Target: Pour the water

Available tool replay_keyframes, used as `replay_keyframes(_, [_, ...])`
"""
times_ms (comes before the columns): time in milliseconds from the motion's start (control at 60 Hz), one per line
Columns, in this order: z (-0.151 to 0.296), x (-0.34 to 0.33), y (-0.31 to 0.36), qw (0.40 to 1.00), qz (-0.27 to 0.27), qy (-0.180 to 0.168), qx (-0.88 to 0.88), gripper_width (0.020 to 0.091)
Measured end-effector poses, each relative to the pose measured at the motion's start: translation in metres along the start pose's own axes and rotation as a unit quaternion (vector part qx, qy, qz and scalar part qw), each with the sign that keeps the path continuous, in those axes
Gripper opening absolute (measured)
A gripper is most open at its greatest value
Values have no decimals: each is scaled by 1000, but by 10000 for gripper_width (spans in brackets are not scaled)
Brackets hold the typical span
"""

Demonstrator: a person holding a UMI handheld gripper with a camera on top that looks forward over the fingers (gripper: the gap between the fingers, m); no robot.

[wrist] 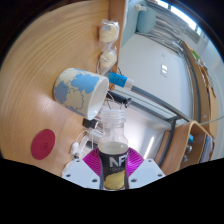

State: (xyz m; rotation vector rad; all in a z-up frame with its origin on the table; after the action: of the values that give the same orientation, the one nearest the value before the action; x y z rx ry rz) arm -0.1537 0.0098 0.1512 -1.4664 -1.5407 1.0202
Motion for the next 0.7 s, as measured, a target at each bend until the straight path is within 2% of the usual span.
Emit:
replay_keyframes(100, [11, 3, -10, 996, -39, -7, -82, 278])
replay_keyframes(317, [25, 5, -16, 983, -70, -11, -171, 278])
replay_keyframes(583, [23, 5, -13, 990, -60, -10, -125, 279])
replay_keyframes(700, [4, 1, -13, 999, 0, -10, 52, 279])
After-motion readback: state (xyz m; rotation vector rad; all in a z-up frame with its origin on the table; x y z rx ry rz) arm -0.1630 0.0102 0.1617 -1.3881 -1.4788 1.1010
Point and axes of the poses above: the point between the fingertips, and its own axes, seen from behind it with the camera up: y to the left, z up, x forward, the way the camera looks, the point moved 4 cm from there along -x, backward, against the way the camera looks, and after that the axes turned 11 degrees about y, right-handed, at the moved point
